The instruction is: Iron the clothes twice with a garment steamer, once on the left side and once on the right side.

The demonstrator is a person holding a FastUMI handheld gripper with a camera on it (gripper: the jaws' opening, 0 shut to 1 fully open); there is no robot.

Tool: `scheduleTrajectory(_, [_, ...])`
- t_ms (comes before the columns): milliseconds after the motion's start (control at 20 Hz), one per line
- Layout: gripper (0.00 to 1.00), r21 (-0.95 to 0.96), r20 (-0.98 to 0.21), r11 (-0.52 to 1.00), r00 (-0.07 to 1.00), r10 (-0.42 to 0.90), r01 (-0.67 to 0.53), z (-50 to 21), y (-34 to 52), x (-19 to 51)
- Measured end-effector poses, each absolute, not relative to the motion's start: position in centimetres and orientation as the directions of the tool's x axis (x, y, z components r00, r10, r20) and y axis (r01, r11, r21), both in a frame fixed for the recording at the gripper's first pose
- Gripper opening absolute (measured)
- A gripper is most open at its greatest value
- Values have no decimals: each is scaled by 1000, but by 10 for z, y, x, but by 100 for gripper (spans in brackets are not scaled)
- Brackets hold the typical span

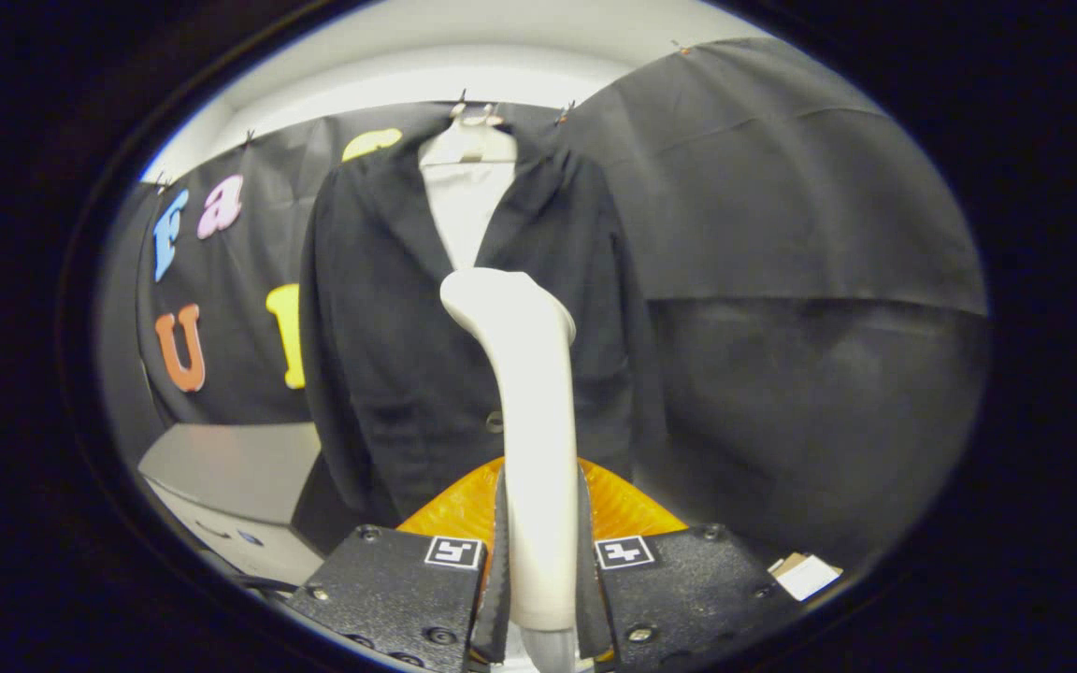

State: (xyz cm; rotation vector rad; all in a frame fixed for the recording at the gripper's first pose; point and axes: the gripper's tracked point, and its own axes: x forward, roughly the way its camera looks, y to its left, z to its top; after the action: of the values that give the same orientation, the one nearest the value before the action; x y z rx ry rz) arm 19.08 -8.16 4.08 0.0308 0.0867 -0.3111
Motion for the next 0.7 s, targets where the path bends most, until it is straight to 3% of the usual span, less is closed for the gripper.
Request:
scheduleTrajectory(300, [31,49,121,940,932,-342,339,160,-131,196])
scheduleTrajectory(700, [31,39,224,948,922,-316,315,221,-156,237])
